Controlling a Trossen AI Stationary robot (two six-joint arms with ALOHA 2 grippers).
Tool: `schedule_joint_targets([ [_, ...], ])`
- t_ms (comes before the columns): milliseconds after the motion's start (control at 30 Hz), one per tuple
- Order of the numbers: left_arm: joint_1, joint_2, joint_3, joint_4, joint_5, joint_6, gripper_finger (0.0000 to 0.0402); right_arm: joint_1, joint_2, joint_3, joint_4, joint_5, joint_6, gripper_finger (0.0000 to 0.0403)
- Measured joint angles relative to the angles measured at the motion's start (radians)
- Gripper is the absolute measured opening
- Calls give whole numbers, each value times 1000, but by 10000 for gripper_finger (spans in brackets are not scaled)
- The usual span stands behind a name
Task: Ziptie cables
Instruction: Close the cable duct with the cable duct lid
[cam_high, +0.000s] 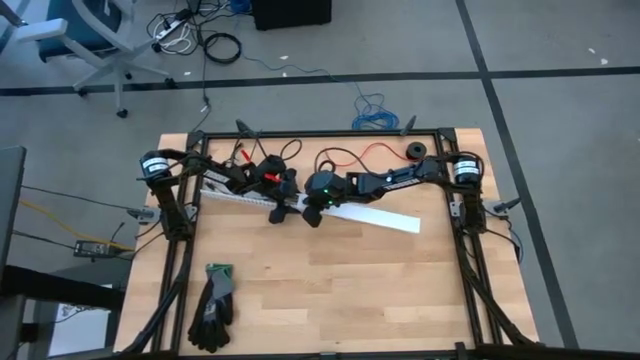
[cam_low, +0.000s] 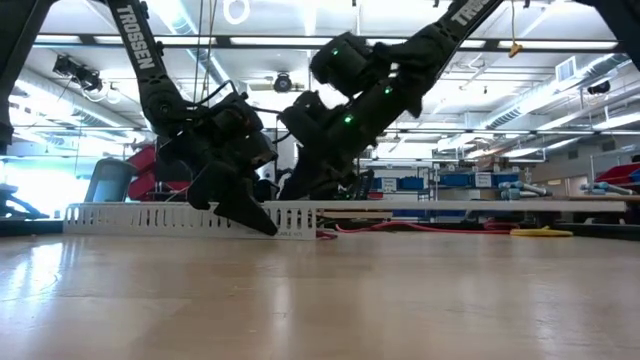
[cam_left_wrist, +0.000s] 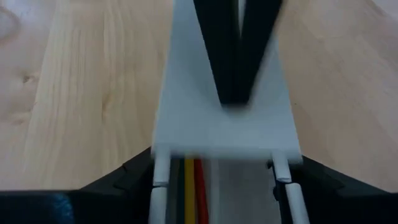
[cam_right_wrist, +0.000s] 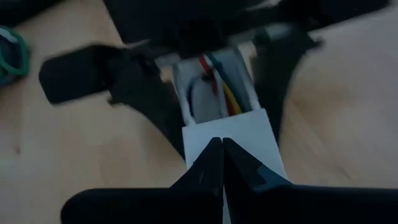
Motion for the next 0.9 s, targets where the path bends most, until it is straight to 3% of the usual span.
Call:
schedule_joint_targets([
  [100,-5,0,0,0,-5,-1,261,-1,25,19,21,-14,-37,0],
  [333,-6,0,1,1,-12,-3,261,54,-36,12,61,139,-182,0],
  [900,7,-3,3,10,-41,0,315,113,-130,15,-36,204,-158,0],
])
